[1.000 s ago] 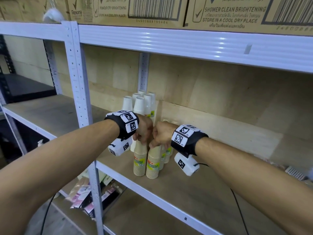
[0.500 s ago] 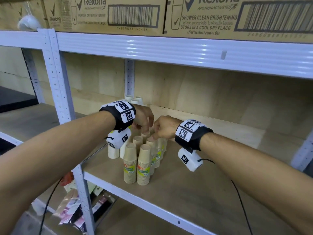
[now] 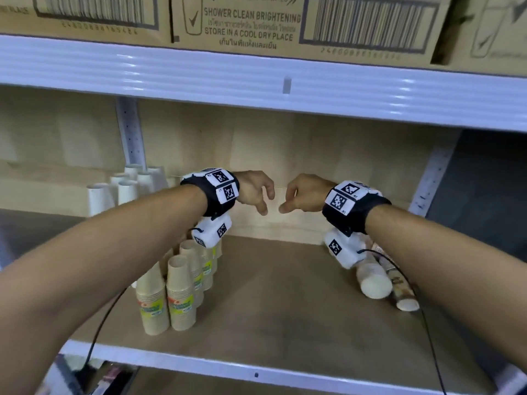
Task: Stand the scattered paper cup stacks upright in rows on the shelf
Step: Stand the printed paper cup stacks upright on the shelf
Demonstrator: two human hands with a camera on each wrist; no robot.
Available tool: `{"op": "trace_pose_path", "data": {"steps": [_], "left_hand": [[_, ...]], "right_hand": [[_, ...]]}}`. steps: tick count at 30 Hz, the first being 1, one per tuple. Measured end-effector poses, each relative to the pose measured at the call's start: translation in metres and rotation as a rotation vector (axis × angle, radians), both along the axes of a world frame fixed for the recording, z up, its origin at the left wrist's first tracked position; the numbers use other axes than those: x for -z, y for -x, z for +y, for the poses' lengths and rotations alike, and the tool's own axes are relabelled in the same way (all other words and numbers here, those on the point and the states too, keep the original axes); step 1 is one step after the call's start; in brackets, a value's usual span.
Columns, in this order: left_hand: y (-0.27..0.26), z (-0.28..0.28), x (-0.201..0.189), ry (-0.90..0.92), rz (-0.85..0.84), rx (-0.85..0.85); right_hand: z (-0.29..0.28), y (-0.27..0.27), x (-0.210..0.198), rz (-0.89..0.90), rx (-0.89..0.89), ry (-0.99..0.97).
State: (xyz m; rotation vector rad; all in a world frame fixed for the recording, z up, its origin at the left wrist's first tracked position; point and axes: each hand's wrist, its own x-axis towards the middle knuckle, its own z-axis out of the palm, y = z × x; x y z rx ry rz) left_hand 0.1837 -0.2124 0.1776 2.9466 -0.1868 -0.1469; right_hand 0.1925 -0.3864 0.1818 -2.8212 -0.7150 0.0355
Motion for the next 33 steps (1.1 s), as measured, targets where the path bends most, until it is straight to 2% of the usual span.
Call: {"op": "trace_pose_path", "data": {"steps": [7,16,22,26,33], "left_hand": [[-0.031,-0.065,0.017,0.071,-0.002,0.15],[-0.058,-0.141,0.059,0.132,0.009,0.304],[-0.077,-0.177,0.097,0.24,0.064,0.299],[-0.087,-0.198,0.123,0.258,0.069,0.279],[-0.096,-0.224,0.156,0.315,0.148,0.208]], "right_hand": [[-0.087,-0.019,0.006,0.007,0.232,-0.007],[-0.168,-0.017,0.048,0.076,0.458,0.02],[-0.21,-0.02,0.095,0.104,0.565,0.028],[-0.229,-0.023,0.124,0.181,0.643,-0.122],[-0.245,-0.03,0.165,0.167,0.697,-0.259]]}}
